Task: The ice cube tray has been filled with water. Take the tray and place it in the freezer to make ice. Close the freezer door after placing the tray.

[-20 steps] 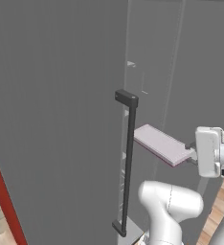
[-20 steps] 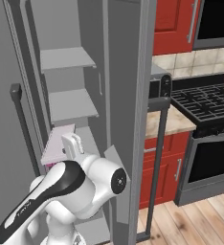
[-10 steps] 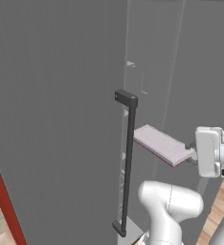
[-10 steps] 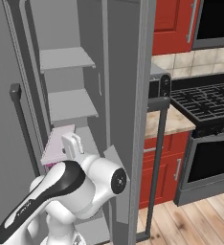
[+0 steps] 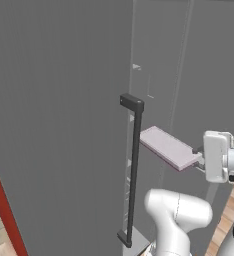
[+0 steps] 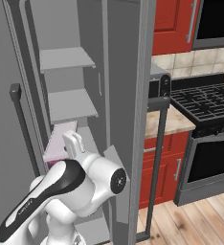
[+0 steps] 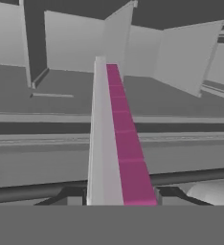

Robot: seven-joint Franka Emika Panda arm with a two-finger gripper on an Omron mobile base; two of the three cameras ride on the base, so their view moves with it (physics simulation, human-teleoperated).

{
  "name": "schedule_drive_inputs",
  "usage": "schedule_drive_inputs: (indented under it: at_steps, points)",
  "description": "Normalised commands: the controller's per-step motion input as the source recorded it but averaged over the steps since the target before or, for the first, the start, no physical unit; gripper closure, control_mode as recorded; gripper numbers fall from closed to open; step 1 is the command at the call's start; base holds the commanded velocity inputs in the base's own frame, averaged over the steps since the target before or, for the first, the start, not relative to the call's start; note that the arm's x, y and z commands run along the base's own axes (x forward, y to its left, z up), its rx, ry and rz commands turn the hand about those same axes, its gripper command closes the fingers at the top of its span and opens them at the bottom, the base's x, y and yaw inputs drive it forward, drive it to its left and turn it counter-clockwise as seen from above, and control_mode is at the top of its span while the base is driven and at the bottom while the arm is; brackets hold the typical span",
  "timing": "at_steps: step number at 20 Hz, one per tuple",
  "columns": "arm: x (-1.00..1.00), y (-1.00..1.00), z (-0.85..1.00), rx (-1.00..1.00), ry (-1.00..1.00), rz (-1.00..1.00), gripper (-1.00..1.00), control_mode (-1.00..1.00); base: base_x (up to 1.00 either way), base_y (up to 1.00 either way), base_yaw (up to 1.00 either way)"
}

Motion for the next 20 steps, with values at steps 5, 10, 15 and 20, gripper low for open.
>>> schedule_drive_inputs:
  at_steps: [5,10,15,20]
  points:
    - [0.08,0.01,0.02,0.0,-0.05,0.0,1.0,-1.0,0.0,0.0,0.0]
    - [0.06,0.02,0.01,0.0,0.0,0.0,1.0,-1.0,0.0,0.0,0.0]
    - [0.11,0.02,0.13,0.0,0.0,0.0,1.0,-1.0,0.0,0.0,0.0]
    - [0.22,0.02,0.2,0.0,0.0,0.0,1.0,-1.0,0.0,0.0,0.0]
